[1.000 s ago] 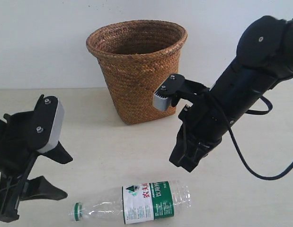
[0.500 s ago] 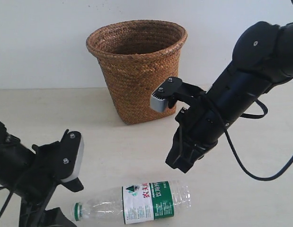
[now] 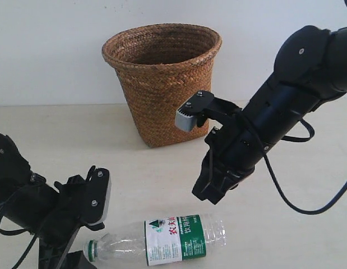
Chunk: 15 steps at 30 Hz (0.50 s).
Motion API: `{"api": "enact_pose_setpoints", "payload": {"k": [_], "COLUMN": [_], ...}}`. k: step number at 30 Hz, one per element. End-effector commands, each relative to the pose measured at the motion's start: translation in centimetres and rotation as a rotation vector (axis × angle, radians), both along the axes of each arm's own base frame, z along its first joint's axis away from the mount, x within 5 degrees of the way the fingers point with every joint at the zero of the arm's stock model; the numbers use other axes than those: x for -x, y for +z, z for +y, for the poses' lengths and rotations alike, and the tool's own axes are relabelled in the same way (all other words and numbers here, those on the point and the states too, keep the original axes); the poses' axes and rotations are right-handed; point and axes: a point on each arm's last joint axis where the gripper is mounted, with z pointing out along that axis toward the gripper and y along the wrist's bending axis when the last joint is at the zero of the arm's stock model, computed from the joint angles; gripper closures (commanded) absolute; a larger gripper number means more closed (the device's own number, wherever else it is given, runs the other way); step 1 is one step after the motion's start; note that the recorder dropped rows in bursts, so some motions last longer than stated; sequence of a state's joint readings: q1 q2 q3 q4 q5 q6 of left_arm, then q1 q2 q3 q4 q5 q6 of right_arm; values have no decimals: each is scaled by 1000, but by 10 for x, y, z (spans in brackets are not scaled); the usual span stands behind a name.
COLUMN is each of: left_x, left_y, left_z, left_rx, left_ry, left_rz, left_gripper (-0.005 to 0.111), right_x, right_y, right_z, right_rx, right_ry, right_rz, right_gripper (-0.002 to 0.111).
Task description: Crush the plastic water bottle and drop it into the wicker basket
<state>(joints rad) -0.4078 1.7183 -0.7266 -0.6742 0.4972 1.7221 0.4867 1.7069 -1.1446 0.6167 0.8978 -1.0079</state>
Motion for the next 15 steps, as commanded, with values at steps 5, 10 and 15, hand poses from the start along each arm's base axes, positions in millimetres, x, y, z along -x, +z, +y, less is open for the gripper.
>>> {"api": "enact_pose_setpoints", "payload": {"k": [5,10,15], "left_x": [1,0,0], "left_y": [-1,-1,-2], "left_z": [-2,-2,-3], "left_rx": [-1,-3,3], "left_ry": [-17,-19,-24], "left_rz": [-9,-22,-22], "left_gripper": [56,57,52], "right_x": [-7,-8,-8], "right_y": [-20,-20,-21], "right_z": [8,8,9], "right_rx": [-24,-29,-30], "right_ry": [-39,-44,-45], "right_rz": [71,74,75], "right_gripper": [108,108,108]}}
